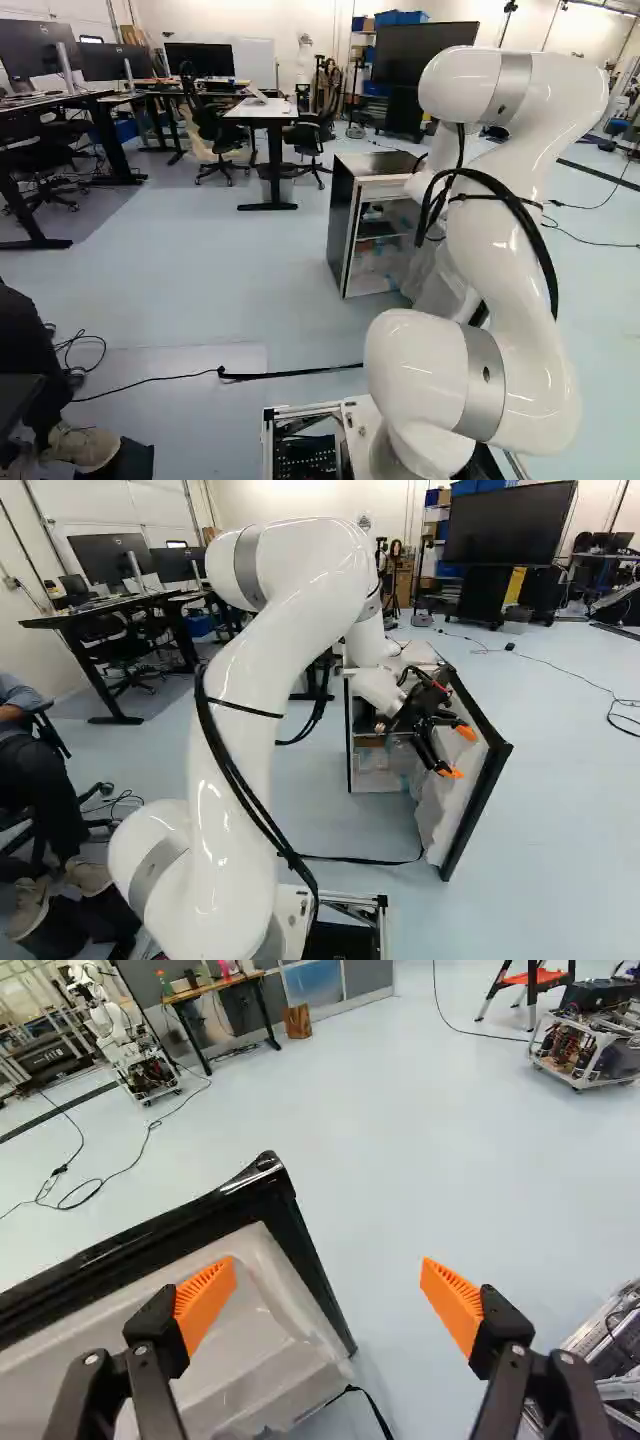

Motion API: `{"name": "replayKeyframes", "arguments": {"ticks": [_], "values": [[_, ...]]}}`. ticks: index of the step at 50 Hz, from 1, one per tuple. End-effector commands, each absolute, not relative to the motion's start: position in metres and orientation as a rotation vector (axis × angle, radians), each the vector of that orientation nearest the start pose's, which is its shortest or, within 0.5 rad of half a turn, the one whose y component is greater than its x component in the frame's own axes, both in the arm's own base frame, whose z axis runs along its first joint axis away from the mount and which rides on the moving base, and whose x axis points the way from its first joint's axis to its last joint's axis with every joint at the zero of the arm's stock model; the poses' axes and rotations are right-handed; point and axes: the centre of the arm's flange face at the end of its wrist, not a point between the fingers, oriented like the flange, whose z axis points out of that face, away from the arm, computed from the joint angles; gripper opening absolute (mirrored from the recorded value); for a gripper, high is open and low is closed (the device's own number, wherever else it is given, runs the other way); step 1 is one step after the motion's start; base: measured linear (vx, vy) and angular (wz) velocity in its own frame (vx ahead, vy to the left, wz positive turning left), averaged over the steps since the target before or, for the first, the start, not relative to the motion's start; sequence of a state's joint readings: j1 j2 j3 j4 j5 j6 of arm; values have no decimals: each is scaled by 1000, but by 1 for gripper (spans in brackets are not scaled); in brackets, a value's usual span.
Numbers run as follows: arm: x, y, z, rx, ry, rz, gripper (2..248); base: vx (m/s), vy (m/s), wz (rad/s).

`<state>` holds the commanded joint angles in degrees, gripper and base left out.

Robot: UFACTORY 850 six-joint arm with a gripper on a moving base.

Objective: Open the fridge door

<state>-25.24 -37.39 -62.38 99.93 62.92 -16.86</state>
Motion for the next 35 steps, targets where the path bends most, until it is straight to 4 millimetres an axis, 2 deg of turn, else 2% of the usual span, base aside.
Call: {"name": "replayKeyframes", "arguments": {"ticks": [35], "values": [[445,-235,310,1261,-1758,882,247,0,0,0]]}}
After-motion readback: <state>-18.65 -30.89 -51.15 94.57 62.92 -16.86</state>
